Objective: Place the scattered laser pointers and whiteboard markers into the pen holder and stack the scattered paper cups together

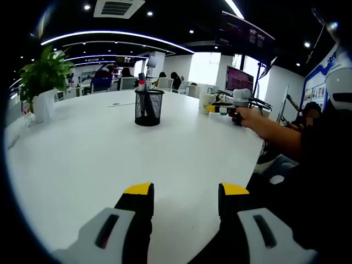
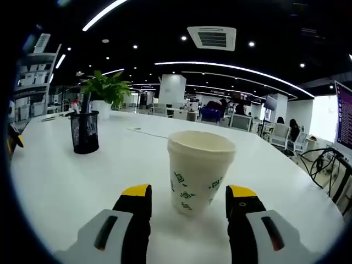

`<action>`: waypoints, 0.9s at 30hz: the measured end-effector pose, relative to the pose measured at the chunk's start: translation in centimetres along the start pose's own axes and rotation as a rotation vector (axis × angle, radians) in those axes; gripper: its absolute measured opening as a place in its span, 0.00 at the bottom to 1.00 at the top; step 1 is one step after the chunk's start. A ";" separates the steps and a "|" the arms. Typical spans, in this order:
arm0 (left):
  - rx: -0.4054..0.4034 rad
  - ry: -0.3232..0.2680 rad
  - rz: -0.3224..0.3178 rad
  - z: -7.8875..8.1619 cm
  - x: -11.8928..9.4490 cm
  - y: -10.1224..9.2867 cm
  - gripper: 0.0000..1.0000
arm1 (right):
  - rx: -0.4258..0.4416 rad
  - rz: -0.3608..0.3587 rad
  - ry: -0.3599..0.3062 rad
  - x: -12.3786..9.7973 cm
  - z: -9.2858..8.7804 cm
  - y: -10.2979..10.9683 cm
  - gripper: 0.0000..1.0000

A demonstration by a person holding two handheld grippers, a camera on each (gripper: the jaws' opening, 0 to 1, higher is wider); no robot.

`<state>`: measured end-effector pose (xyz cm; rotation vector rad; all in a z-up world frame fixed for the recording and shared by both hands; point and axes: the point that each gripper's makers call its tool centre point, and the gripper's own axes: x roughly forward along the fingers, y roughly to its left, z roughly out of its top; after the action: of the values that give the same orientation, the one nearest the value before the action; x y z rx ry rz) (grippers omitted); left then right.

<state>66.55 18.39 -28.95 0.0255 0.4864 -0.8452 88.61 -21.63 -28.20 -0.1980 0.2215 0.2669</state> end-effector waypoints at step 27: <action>0.008 -0.006 -0.007 -0.1 -0.1 0.1 0.48 | 0.055 -0.055 0.021 2.3 -0.8 -1.3 0.45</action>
<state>66.52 18.51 -29.03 0.0288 0.4777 -0.8540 90.98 -22.52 -29.31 -0.1525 0.2435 0.2043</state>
